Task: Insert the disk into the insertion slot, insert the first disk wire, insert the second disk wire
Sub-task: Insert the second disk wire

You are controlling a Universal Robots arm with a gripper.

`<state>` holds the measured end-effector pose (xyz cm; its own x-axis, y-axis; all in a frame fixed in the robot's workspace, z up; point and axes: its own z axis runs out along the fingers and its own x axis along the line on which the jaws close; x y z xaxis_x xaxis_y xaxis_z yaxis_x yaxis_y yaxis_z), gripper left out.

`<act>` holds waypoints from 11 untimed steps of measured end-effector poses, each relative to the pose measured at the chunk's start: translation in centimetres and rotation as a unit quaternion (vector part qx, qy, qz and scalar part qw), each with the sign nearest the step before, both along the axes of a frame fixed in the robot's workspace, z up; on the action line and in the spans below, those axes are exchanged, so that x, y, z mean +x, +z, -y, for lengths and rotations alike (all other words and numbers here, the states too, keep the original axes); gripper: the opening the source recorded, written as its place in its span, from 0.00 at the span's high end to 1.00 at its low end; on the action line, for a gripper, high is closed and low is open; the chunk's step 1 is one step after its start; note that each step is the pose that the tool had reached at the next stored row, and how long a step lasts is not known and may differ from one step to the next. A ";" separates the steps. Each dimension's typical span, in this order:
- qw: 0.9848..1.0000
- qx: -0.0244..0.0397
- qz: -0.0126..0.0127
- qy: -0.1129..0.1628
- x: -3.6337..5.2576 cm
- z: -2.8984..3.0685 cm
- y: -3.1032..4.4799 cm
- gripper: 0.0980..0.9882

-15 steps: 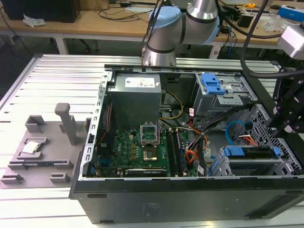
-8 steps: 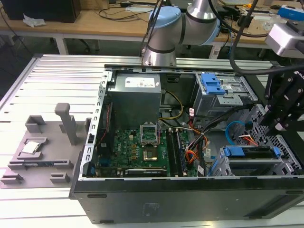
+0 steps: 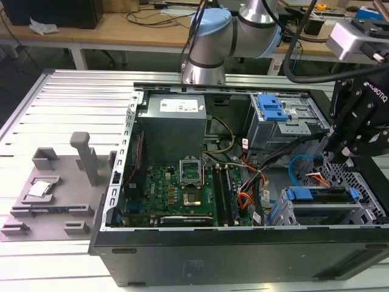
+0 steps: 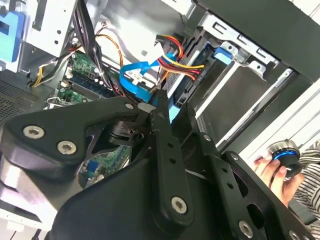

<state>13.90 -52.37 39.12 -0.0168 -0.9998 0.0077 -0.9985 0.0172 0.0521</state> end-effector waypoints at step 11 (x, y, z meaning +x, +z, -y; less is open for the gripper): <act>1.000 0.000 0.000 0.000 -0.83 -0.09 -0.01 0.77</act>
<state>13.06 -52.29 39.12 -0.0166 -0.9998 0.0078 -0.9985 0.0170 0.0520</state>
